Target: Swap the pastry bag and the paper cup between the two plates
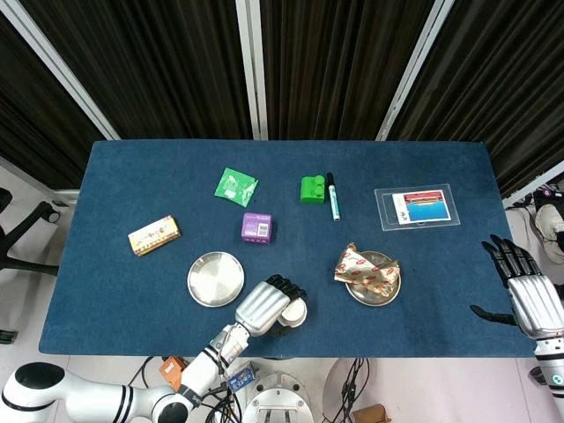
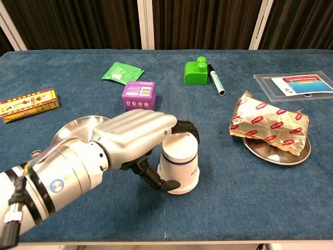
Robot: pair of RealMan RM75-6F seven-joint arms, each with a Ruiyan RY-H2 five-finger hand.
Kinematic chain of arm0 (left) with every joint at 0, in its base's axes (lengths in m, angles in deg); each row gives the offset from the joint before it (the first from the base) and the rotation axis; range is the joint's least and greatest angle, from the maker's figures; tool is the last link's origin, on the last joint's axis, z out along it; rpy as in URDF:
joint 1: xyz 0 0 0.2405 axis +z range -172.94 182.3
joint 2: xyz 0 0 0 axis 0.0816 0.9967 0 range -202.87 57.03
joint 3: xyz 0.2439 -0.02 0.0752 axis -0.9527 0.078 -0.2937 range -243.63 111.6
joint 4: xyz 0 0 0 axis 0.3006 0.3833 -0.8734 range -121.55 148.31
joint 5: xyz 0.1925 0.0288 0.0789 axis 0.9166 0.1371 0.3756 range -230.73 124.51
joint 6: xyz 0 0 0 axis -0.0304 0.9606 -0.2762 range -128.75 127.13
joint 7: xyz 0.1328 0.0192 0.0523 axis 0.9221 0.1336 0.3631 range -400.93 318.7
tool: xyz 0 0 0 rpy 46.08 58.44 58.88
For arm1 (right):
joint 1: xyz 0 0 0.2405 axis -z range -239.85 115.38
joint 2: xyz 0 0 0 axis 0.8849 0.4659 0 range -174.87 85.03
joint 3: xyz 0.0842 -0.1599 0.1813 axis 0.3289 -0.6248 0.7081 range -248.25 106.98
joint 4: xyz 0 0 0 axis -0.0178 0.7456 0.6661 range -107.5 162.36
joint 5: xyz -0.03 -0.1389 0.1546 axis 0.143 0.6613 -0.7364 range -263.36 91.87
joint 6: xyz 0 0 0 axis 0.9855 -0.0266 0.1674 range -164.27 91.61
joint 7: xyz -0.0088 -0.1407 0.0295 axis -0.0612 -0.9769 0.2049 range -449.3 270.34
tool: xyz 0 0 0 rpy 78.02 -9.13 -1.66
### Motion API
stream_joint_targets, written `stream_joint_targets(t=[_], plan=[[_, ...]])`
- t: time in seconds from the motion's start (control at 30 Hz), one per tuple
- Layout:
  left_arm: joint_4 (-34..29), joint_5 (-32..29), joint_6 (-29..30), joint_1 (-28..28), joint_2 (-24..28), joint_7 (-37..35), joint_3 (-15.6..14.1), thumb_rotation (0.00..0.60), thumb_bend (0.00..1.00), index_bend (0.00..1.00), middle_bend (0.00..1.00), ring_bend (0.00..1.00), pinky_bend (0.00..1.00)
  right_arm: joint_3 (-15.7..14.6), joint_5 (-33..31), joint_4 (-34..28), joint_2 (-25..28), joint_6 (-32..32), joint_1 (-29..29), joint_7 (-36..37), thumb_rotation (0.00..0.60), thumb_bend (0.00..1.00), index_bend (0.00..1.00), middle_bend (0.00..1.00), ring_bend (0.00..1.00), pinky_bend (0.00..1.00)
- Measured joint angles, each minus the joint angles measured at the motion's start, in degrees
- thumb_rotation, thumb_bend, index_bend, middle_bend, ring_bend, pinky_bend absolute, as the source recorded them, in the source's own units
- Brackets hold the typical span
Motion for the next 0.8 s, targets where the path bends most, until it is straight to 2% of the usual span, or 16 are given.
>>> stream_joint_targets(t=[0.13, 0.3, 0.43, 0.63, 0.8], plan=[[0.99, 0.15, 1.0, -0.19, -1.24, -0.11, -0.03, 0.6, 0.22, 0.44, 0.44, 0.35, 0.3, 0.11, 0.17, -0.11, 0.21, -0.58, 0.07, 0.05, 0.554, 0.16, 0.0, 0.0, 0.0, 0.13], [2.12, 0.15, 2.77, -0.17, -2.49, 0.65, -0.14, 0.6, 0.34, 0.56, 0.56, 0.43, 0.34, 0.33, 0.33, -0.32, 0.46, -1.03, 0.18, 0.08, 0.555, 0.16, 0.0, 0.0, 0.0, 0.13], [1.78, 1.14, 4.33, 0.04, -2.44, 0.5, -0.22, 0.6, 0.37, 0.59, 0.58, 0.45, 0.35, 0.61, 0.26, -0.33, 0.55, -1.28, 0.31, 0.2, 0.555, 0.16, 0.0, 0.0, 0.0, 0.13], [-1.8, 3.61, 7.3, 0.95, 2.5, 0.83, -0.3, 0.6, 0.36, 0.59, 0.58, 0.45, 0.35, 0.73, 0.45, -0.4, 0.77, -1.41, 0.61, 0.44, 0.556, 0.16, 0.0, 0.0, 0.0, 0.13], [-3.19, 5.88, 13.47, 3.82, 10.94, 1.23, -0.36, 0.6, 0.36, 0.59, 0.59, 0.45, 0.37, 0.77, 0.84, -0.65, 0.75, -1.43, 0.71, -0.36, 0.556, 0.16, 0.0, 0.0, 0.0, 0.13]])
